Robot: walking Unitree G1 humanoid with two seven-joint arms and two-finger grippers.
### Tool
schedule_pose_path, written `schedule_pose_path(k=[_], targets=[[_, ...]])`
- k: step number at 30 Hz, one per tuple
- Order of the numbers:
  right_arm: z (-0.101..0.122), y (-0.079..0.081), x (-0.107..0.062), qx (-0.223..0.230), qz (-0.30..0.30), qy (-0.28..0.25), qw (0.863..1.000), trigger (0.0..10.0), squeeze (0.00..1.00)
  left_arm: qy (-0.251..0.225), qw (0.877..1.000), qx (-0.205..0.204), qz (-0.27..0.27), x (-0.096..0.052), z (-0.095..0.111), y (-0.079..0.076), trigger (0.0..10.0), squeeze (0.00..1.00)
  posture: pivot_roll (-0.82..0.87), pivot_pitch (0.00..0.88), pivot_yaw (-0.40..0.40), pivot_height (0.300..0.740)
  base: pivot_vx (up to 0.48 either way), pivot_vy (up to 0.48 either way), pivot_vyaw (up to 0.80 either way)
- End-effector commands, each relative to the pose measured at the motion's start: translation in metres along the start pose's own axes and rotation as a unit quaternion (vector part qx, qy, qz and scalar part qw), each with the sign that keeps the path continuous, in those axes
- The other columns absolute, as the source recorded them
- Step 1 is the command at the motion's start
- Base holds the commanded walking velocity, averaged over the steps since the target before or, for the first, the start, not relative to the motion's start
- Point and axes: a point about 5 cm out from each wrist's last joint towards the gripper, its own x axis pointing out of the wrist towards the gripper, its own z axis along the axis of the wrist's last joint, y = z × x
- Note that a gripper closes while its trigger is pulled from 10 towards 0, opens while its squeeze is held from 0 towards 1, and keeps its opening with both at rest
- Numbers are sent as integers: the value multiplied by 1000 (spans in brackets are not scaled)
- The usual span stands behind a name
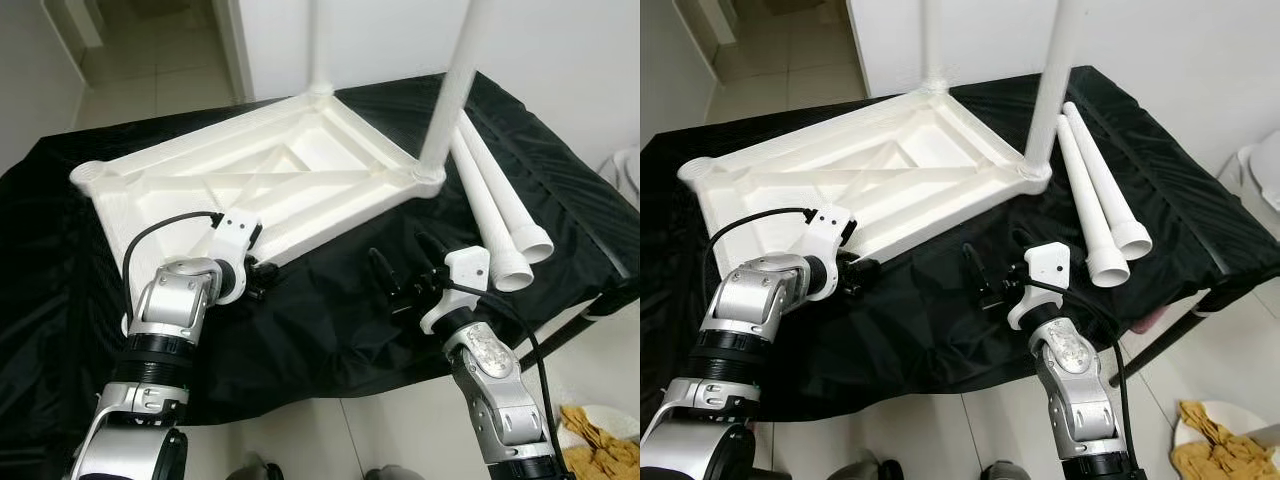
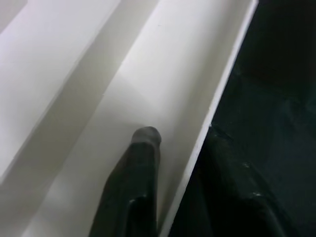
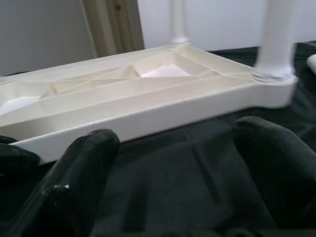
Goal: Building children table
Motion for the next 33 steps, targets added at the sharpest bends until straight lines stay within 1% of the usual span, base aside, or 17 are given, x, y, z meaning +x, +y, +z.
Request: schedule_pose_path(k=[1,5,11,15,17,21,24,25,28,29,32,33], targets=[[1,3,0,-3,7,1,1000,10000,0,28,985,-9,172,-8,-13,28,0,0,-113,90,66,740,0,0,0],[0,4,0,-1,8,1,1000,10000,0,29,983,-16,182,-10,-15,29,0,0,-109,92,63,740,0,0,0],[0,4,2,-1,13,2,1000,10000,0,19,976,-39,215,-23,-15,34,0,0,-98,94,57,740,0,0,0],[0,4,3,-1,14,2,1000,10000,0,16,974,-48,221,-27,-15,35,0,0,-94,93,55,740,0,0,0],[0,3,4,-1,15,2,1000,10000,0,11,972,-60,227,-31,-16,32,0,0,-82,90,45,740,0,0,0],[0,4,6,-1,17,1,1000,10000,0,10,971,-64,232,-32,-17,30,0,0,-81,89,43,740,0,0,0],[0,4,9,-1,25,-1,1000,10000,0,3,964,-81,253,-35,-18,29,0,0,-74,83,34,740,0,0,0],[0,4,9,-1,25,-1,1000,10000,0,3,964,-81,253,-35,-18,29,0,0,-74,83,34,740,0,0,0],[1,4,12,-2,28,-2,1000,10000,0,-11,955,-96,281,-37,-14,37,0,0,-72,79,27,740,0,0,0],[1,4,13,-2,29,-2,1000,10000,0,-17,955,-97,279,-35,-10,37,0,0,-75,78,28,740,0,0,0],[1,4,13,-2,29,-3,1000,10000,0,-20,956,-96,277,-34,-8,36,0,0,-75,78,28,740,0,0,0],[2,4,14,-3,29,-3,1000,10000,0,-25,959,-91,267,-30,-3,33,0,0,-77,77,29,740,0,0,0]])
